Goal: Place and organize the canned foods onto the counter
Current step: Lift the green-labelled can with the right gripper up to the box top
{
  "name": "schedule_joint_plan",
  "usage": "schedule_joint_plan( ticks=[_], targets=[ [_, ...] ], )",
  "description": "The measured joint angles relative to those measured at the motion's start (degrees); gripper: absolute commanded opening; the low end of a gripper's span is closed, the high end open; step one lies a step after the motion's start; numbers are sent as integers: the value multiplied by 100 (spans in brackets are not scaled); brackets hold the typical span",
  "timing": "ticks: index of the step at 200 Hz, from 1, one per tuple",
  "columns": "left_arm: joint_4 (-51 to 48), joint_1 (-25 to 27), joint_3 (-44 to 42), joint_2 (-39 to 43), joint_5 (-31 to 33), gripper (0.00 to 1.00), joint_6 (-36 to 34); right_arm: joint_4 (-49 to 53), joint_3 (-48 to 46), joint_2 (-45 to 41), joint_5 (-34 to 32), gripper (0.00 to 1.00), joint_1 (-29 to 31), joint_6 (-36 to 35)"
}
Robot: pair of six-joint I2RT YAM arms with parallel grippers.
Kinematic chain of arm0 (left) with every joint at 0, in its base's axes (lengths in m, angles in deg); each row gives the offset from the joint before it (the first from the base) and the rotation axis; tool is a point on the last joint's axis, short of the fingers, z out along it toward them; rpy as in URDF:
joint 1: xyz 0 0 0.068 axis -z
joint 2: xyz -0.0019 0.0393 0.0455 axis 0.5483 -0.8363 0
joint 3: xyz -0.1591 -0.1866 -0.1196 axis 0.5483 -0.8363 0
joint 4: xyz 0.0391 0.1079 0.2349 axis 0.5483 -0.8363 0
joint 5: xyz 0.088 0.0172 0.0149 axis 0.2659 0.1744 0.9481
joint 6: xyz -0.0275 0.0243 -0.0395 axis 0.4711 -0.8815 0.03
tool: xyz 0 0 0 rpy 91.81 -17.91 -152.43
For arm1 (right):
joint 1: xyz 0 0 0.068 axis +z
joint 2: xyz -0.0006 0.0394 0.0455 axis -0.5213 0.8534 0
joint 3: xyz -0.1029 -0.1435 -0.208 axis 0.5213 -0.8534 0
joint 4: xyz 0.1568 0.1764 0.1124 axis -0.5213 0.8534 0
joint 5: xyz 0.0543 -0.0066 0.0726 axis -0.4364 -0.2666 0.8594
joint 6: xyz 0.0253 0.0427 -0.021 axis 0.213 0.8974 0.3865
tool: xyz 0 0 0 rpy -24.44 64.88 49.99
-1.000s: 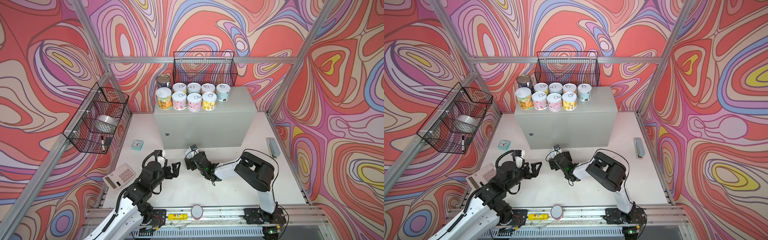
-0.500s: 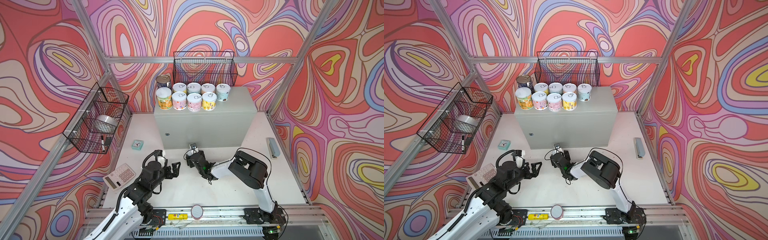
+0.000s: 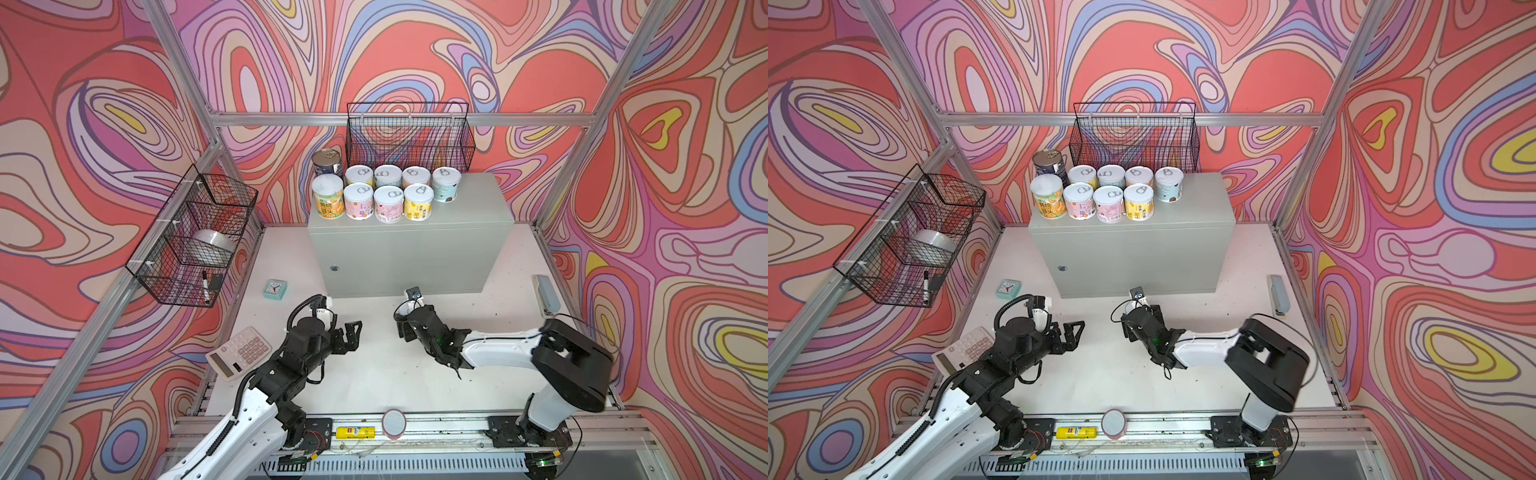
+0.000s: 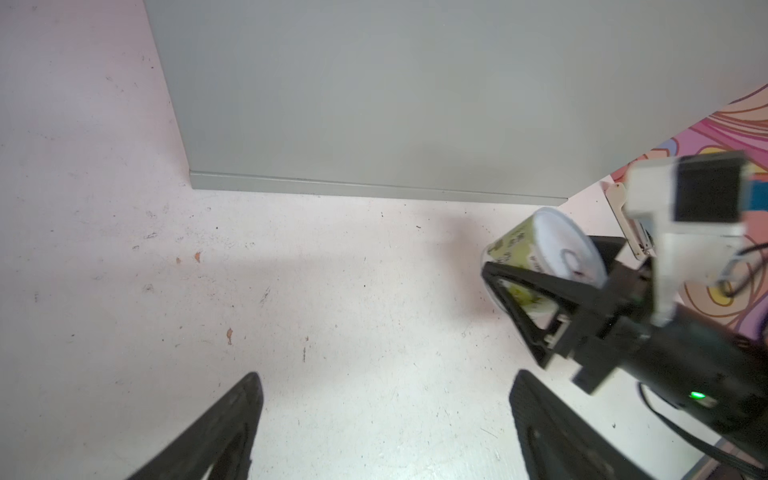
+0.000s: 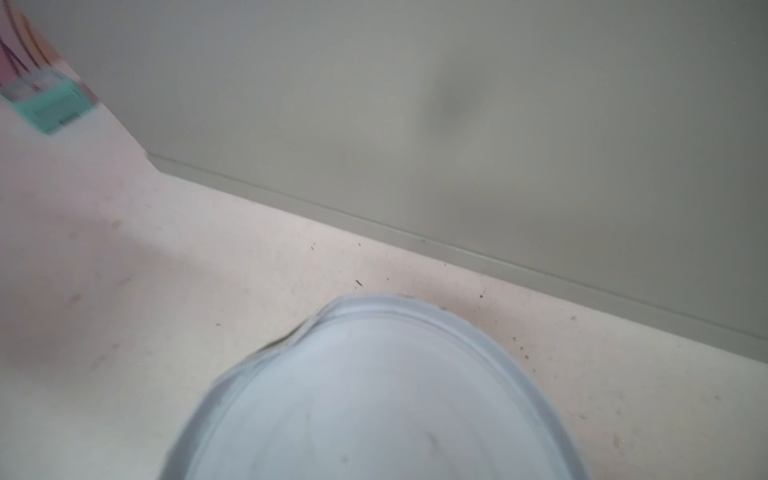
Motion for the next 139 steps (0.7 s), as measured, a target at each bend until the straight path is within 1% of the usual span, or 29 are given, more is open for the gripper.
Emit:
schedule_joint_plan(
  ticks=[20, 34, 45, 61, 92, 112, 139],
  targets=[
    [-116, 0, 297, -138, -4, 94, -17, 1049, 313, -1108, 197, 0, 0, 155],
    [-197, 0, 577, -293, -24, 93, -44, 1762, 706, -1609, 251, 0, -2, 212],
    [-271, 0, 831, -448, -79, 93, -90, 2345, 1132, -1834, 251, 0, -11, 216],
    [-365, 0, 1196, -699, -205, 93, -173, 3088, 1794, -1969, 210, 0, -22, 186],
    [-549, 0, 1878, -1106, -487, 93, -310, 4170, 2837, -1963, 153, 0, -149, 33],
    [-697, 0, 2288, -1300, -616, 93, -411, 4612, 3259, -1915, 96, 0, -341, -153],
    [-745, 0, 2588, -1360, -651, 93, -542, 4948, 3499, -1904, 114, 0, -767, -385]
  ],
)
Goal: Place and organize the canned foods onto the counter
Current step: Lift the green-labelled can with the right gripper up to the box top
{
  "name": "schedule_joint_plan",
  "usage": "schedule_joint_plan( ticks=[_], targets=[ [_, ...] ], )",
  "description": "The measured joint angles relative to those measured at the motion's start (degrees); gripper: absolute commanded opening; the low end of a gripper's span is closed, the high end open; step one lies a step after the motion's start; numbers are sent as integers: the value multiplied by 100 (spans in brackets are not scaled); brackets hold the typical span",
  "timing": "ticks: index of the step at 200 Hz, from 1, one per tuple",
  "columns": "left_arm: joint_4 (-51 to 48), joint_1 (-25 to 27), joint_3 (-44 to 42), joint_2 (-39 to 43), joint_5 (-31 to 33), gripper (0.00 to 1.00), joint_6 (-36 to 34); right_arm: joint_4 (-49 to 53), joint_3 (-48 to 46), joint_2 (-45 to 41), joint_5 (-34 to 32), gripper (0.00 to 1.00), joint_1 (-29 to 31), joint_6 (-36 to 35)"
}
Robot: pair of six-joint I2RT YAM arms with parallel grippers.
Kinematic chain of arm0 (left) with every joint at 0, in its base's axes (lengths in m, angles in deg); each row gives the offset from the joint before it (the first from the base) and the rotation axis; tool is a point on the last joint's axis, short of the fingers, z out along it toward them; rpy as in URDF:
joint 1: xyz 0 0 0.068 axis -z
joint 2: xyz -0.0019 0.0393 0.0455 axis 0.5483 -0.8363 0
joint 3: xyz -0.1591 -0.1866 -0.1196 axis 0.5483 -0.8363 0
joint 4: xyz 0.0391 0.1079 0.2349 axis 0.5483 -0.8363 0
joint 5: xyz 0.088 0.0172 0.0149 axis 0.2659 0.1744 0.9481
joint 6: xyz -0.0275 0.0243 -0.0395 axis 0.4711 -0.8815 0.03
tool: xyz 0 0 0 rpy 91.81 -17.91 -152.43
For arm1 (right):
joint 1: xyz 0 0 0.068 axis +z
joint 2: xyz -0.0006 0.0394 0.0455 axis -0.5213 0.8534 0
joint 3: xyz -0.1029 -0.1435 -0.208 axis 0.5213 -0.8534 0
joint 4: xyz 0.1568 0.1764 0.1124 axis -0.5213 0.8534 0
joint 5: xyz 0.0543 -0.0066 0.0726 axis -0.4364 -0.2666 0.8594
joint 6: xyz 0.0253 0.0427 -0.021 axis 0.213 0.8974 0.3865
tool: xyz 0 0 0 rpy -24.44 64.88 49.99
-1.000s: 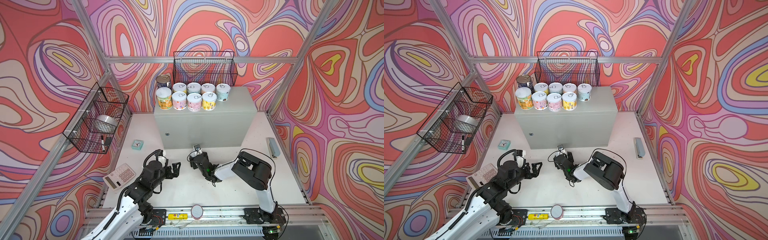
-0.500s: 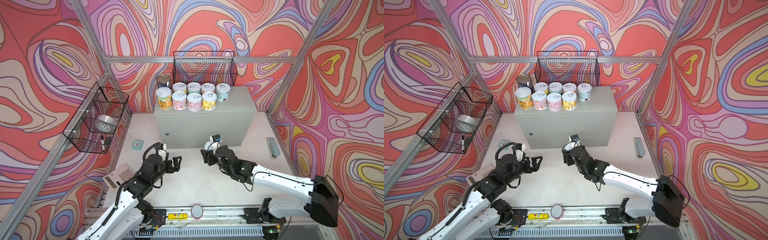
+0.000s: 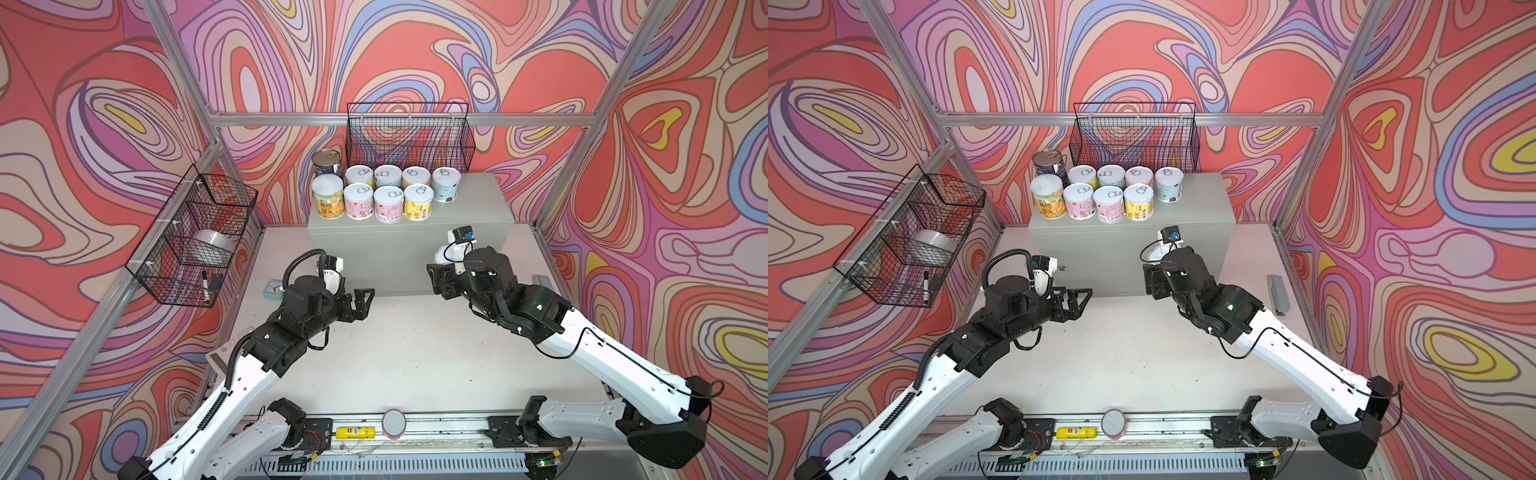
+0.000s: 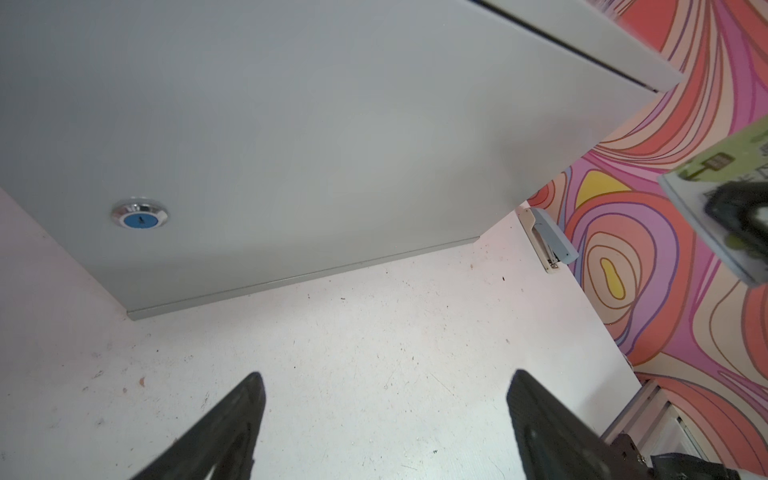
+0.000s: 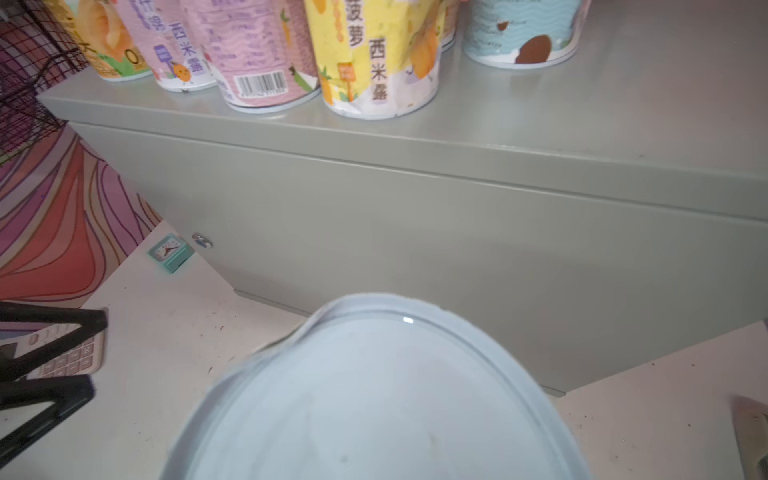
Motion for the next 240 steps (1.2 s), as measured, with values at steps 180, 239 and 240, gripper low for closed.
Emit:
schedule_joint_plan(
  ticks=[180, 239, 240],
  targets=[
    [-33, 0, -389, 120, 334, 93, -125, 177, 2400, 1917, 1314, 0, -2334, -612],
    [74, 0, -450, 118, 376, 93, -127, 166, 2822, 2350, 1357, 0, -2378, -726],
    [81, 0, -452, 114, 376, 92, -125, 166, 2826, 2356, 1357, 0, -2378, -730]
  ],
)
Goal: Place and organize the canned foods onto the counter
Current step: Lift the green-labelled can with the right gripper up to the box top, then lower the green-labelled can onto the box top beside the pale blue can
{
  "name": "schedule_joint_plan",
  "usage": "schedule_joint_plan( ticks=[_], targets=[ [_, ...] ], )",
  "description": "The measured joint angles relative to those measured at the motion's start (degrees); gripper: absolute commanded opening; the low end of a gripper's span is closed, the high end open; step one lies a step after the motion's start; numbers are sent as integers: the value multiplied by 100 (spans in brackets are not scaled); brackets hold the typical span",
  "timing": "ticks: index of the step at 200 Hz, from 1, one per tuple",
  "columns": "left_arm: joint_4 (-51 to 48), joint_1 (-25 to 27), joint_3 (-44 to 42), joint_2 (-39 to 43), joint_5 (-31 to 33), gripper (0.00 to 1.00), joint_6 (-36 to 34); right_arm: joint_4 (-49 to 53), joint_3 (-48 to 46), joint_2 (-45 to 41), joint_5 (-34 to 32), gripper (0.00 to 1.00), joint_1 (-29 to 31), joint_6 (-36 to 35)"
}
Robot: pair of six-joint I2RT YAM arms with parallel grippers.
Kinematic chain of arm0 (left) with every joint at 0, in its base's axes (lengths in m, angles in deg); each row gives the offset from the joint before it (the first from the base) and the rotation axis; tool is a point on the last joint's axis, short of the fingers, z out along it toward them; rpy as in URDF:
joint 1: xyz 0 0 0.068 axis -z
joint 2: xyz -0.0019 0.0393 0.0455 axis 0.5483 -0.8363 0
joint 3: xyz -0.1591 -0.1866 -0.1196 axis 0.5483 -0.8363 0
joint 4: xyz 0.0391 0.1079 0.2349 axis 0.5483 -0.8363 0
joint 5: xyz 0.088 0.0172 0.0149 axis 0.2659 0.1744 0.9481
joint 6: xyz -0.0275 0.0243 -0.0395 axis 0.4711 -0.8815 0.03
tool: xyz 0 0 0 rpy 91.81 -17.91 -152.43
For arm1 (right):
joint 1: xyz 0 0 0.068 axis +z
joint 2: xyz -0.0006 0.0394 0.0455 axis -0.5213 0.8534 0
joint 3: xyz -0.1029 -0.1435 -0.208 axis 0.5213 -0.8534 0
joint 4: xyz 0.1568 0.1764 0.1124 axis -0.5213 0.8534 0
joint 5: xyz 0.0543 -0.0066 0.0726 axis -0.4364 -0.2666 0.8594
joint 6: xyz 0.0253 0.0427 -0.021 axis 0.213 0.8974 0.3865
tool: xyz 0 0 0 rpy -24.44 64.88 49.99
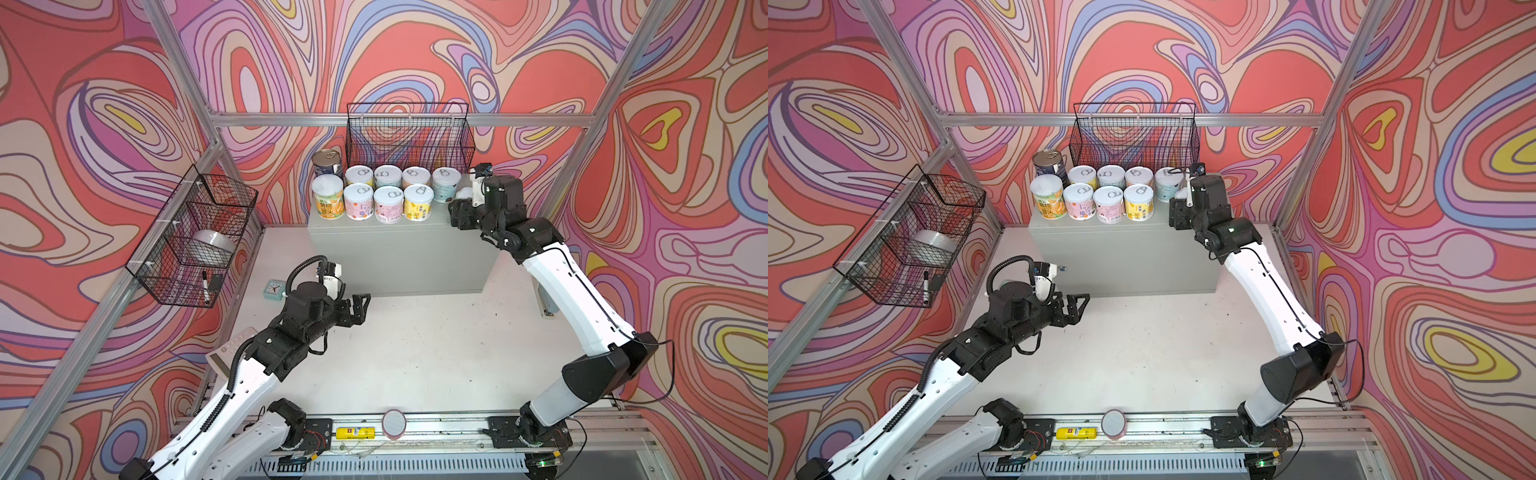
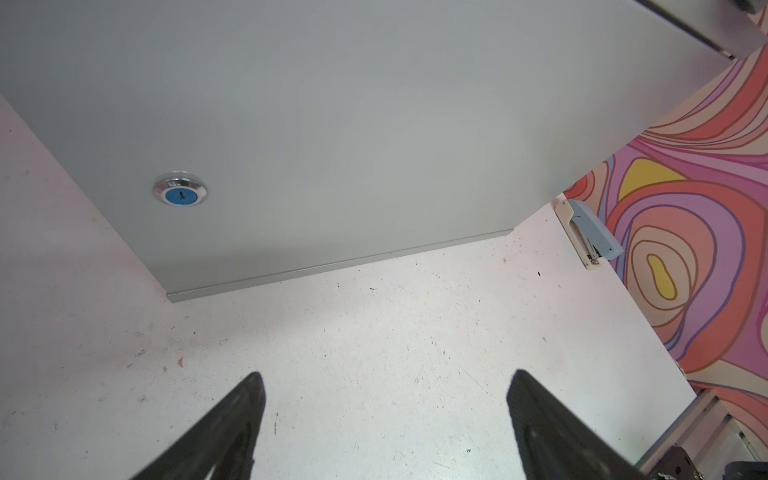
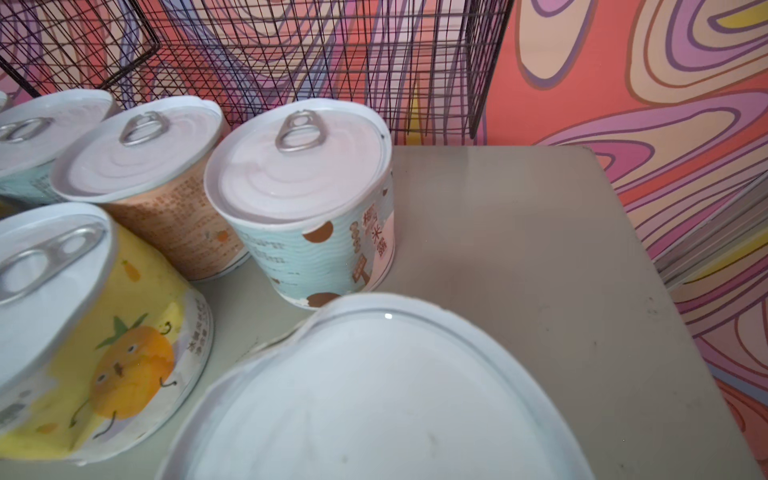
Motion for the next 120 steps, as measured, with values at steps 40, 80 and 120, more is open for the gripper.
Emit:
schedule_joint_plan(
  ticks=[40, 80, 120],
  targets=[
    [31, 0, -20, -96, 0, 93, -13, -28, 66, 90, -109, 26, 0, -81],
    [72, 0, -24, -129, 24, 93, -66, -4, 87, 114, -293, 61, 0, -157],
    [157, 0, -142, -188, 22, 95, -66, -4, 105, 131, -367, 79, 0, -186]
  ],
)
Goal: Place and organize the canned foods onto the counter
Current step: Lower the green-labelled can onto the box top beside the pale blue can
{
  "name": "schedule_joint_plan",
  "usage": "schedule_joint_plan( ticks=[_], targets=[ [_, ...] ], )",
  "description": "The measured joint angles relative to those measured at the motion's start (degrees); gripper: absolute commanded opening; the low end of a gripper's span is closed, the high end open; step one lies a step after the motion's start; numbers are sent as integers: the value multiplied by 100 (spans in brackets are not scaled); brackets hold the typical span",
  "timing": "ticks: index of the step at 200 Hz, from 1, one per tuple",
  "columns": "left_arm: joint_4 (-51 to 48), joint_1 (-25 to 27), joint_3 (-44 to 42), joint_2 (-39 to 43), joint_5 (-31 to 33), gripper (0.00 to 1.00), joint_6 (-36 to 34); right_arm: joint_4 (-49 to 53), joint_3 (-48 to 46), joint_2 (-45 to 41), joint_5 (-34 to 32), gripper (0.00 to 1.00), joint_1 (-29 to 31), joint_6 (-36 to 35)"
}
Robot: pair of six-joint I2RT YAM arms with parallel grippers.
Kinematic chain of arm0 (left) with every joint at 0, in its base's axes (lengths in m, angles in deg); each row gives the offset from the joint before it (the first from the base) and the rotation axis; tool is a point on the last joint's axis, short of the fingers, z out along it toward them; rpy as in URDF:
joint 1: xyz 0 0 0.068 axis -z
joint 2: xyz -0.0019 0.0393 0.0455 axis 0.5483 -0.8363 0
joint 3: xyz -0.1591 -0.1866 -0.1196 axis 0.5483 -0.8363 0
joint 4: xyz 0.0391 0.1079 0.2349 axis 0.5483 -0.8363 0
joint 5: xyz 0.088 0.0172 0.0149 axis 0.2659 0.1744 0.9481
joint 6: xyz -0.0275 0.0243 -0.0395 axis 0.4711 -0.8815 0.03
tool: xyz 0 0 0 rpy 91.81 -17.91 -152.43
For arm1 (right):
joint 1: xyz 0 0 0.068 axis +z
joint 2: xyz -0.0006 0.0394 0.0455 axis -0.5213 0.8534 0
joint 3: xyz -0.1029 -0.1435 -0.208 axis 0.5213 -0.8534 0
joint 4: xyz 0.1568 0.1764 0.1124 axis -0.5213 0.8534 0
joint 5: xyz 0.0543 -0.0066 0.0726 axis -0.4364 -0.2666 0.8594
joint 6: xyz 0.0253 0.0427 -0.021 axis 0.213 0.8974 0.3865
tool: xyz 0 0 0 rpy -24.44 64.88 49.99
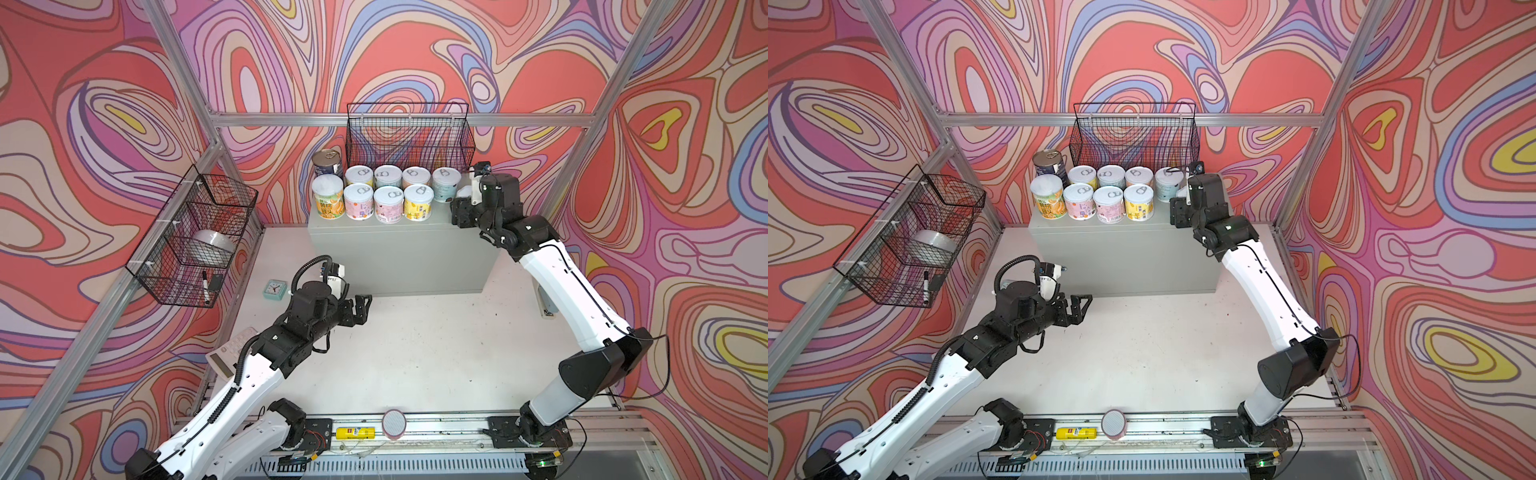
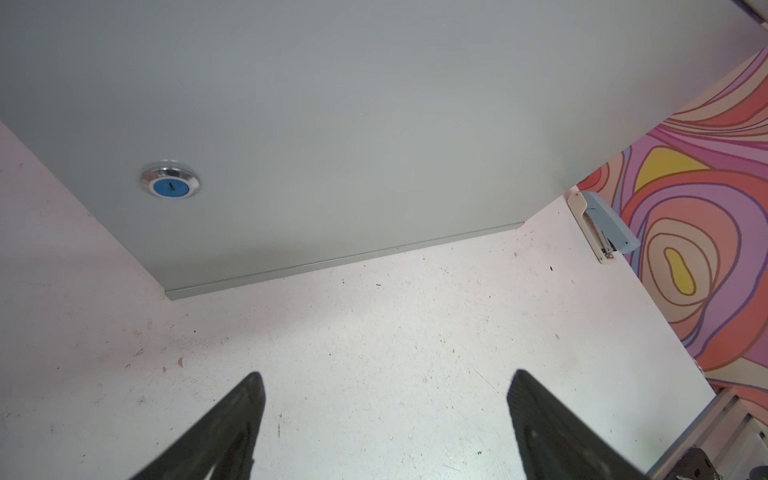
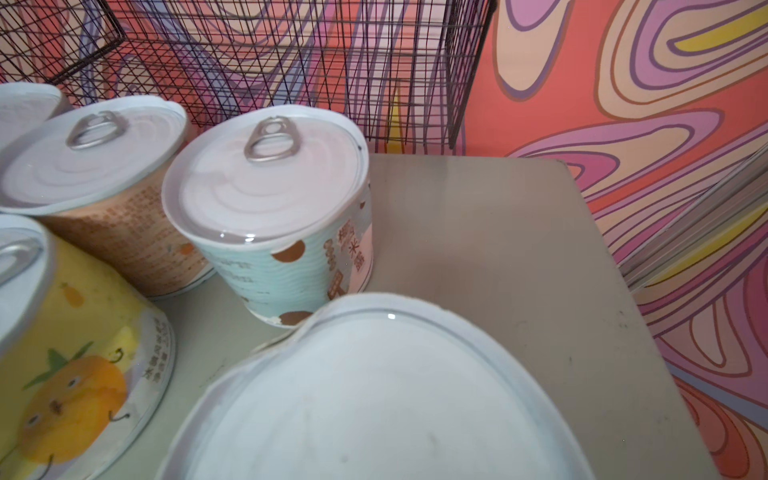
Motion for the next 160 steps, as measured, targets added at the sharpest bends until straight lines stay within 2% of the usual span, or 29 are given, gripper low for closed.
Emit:
schedule_joint_plan(
  ticks=[41, 114, 160],
  targets=[
    [20, 0, -7, -7, 17, 97, -2, -68, 94, 24, -55, 88, 0, -26],
    [42, 0, -7, -11, 63, 97, -4, -382, 181, -42, -79, 87, 0, -24],
    [116, 0, -7, -26, 66, 96, -2, -745, 114, -640, -50, 86, 0, -9]
  ],
)
